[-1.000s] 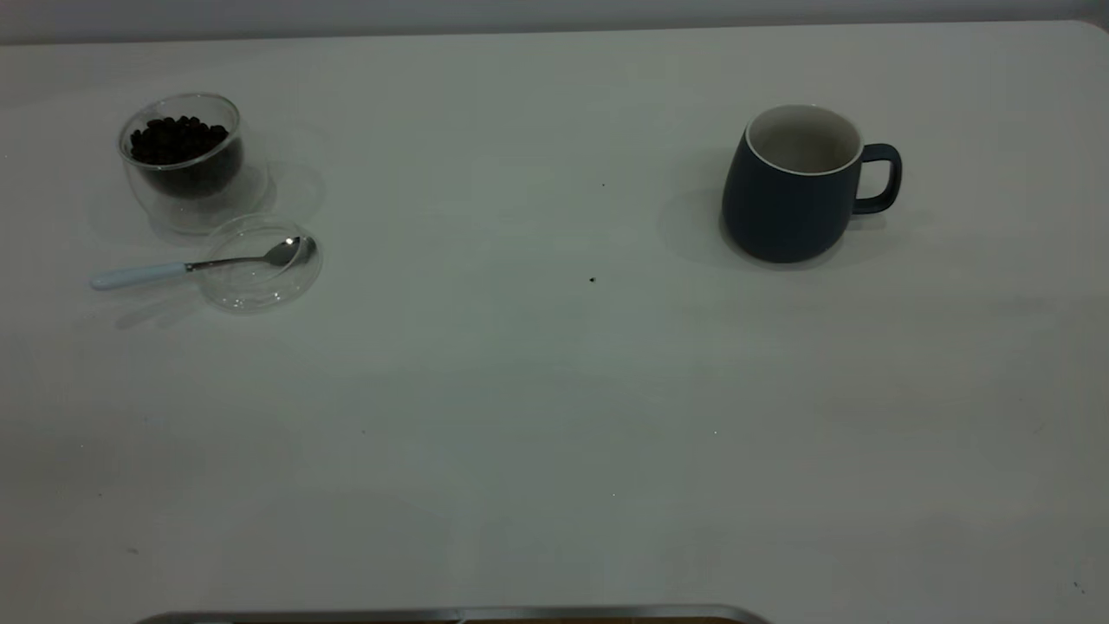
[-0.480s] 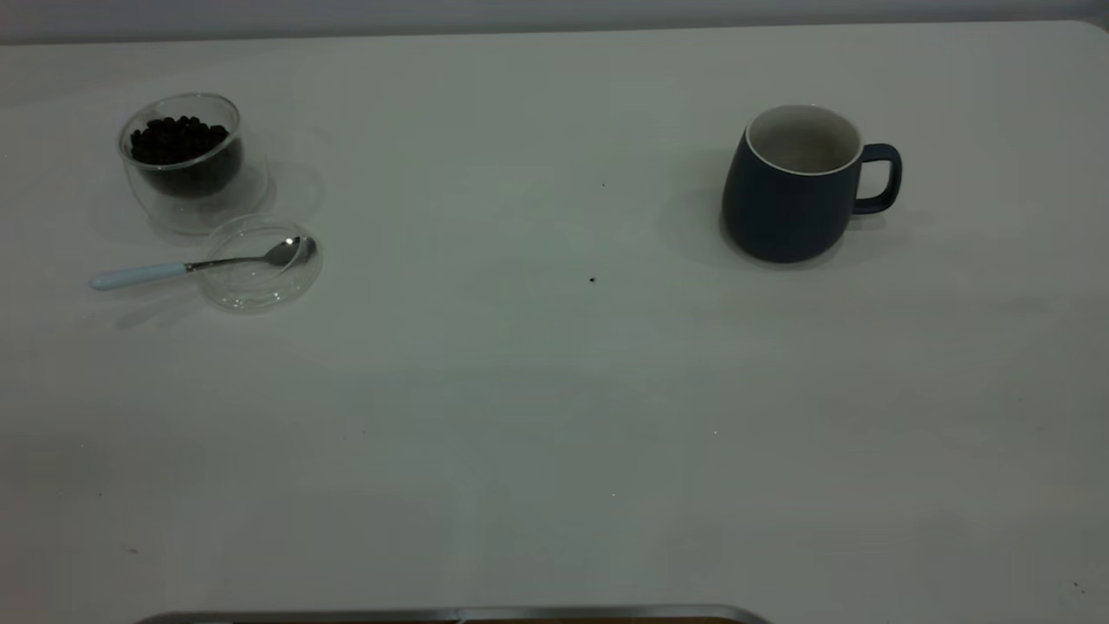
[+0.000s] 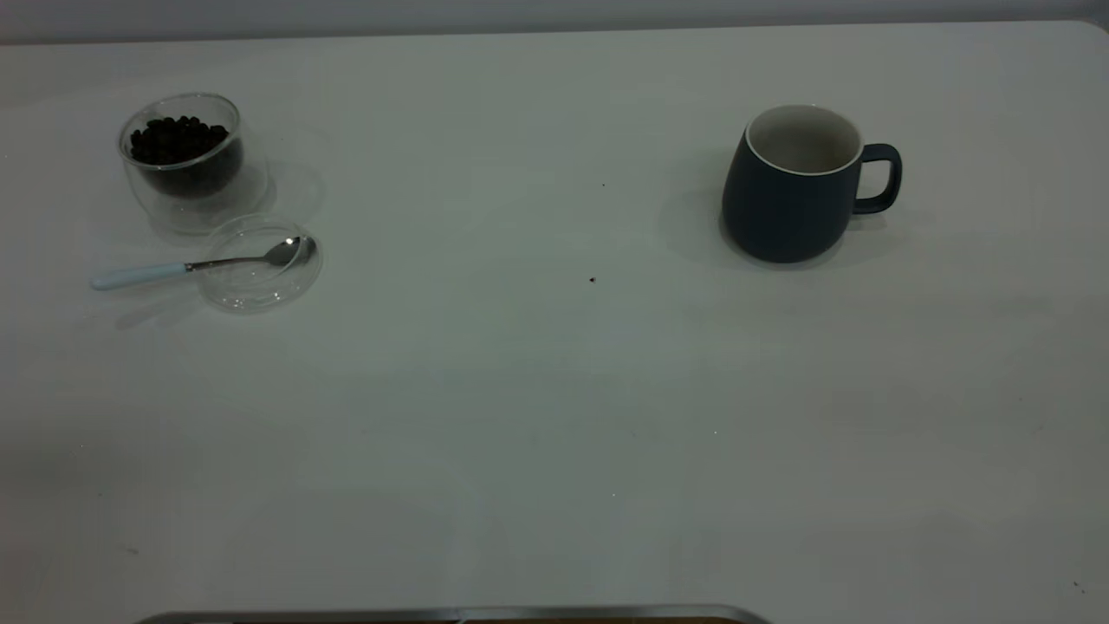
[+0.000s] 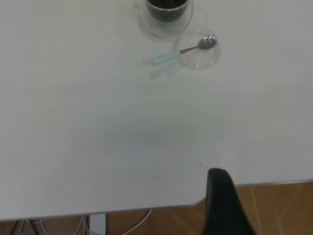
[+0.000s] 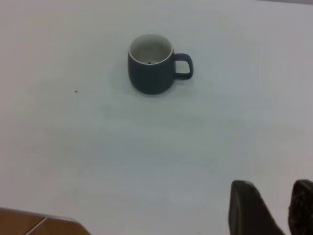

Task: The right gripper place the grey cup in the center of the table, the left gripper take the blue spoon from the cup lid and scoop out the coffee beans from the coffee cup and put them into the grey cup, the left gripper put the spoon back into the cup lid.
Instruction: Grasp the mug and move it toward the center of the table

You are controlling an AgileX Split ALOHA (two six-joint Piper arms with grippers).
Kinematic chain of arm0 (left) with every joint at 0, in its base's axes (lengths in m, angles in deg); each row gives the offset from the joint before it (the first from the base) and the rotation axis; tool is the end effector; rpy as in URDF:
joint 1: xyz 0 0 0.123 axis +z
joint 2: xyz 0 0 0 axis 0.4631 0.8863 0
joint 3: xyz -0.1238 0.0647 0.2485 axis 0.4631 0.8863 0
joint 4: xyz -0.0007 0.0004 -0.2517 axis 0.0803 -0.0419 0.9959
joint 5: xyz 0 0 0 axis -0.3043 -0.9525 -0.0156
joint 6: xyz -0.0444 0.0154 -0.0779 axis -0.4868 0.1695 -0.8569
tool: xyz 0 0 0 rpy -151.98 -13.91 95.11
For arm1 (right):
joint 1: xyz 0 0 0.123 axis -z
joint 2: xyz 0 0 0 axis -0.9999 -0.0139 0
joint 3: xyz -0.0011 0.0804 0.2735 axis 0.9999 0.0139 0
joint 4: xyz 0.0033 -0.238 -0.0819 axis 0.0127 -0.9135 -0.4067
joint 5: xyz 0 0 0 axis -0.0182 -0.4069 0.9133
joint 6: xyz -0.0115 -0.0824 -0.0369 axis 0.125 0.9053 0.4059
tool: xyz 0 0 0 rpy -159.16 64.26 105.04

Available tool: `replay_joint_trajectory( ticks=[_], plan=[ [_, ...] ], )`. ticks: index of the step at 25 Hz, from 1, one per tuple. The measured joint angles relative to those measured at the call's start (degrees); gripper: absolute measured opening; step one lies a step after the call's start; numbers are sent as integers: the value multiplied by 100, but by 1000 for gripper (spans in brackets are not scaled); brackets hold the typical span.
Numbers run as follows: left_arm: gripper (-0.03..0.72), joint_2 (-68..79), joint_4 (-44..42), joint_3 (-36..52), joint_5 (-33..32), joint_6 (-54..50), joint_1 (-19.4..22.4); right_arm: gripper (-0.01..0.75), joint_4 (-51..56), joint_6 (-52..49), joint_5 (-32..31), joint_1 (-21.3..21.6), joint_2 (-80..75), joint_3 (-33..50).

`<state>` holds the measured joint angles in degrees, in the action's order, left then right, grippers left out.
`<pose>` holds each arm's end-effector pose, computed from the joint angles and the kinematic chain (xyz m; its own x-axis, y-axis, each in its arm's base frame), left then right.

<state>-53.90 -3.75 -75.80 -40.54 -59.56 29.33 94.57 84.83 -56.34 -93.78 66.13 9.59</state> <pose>-0.0118 -0.0093 0.2689 -0.5249 0.0171 -0.8510 0.0708 0.9972 -0.0236 -0.0066 0.0080 0.2660 -0.5226 -0.0387 -0.8517 -0.1569 0.9863 0.0515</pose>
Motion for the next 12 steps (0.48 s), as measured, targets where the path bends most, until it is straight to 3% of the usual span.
replay_joint_trajectory(
  ticks=[3,6,9,12],
  plan=[
    [498,0,0,0,0,-6,0,270,266,81,35,0,-144,-12],
    [498,0,0,0,0,-6,0,360,658,357,349,0,-615,-46],
    [498,0,0,0,0,-6,0,478,849,881,978,0,-1405,-82],
    [498,0,0,0,0,-6,0,547,915,1703,1725,0,-2403,-87]
  ],
)
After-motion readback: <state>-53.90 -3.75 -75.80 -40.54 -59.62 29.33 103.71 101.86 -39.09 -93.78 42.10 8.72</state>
